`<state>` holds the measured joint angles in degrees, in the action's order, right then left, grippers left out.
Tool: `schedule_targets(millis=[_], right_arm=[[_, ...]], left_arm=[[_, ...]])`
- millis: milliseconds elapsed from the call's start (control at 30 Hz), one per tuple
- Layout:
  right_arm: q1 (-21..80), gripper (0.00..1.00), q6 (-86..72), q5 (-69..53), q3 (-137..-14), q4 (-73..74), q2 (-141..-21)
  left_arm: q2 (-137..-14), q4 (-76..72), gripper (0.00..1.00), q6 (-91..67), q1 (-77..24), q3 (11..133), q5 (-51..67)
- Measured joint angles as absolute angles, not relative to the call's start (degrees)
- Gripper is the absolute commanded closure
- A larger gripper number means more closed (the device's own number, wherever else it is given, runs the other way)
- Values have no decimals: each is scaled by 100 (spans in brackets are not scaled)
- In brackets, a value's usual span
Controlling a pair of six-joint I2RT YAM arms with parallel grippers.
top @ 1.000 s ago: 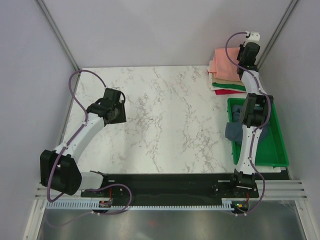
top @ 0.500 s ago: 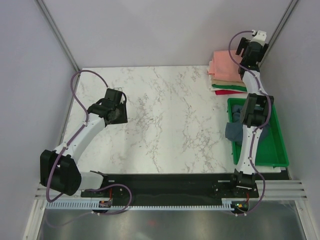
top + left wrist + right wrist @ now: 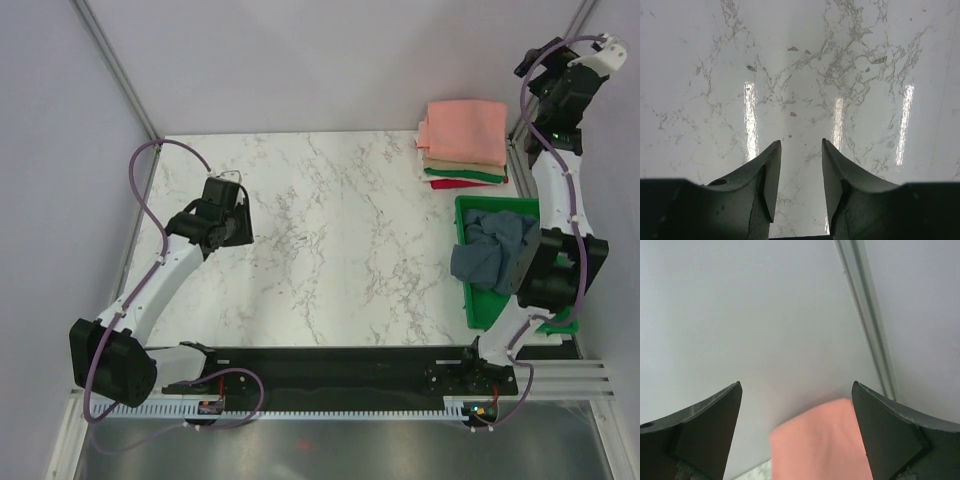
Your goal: Fold and stack the t-shirts
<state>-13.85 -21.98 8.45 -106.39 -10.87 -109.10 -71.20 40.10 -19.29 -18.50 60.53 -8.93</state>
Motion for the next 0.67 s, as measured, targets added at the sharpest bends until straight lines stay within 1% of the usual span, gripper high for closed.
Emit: schedule_targets(millis=[67, 167, 267, 400, 500, 633, 667], right_arm=[[-1441, 2, -2547, 515, -9981, -1107, -10232], [-1216, 2, -2980, 235, -8453, -1251, -9043], [-436, 2, -3148, 161, -6928, -1079, -7950], [810, 2, -3186, 86, -5468, -718, -6971], [1404, 2, -3229, 27, -4696, -493, -6578], [1811, 2, -3275, 32, -4320, -10, -6486], [1865, 2, -3280, 43, -4272, 99, -6440]], left_arm=[[-7061, 4007, 55, -1929, -1850, 6053, -893], [-6997, 4010, 55, -1929, -1850, 6053, -891], [-6956, 4007, 54, -1929, -1850, 6053, -886], [-6917, 3994, 54, -1929, -1850, 6053, -810], [-6882, 3951, 53, -1929, -1850, 6053, -690], [-6825, 3837, 53, -1929, -1850, 6042, -523], [-6803, 3800, 50, -1929, -1850, 6029, -440]])
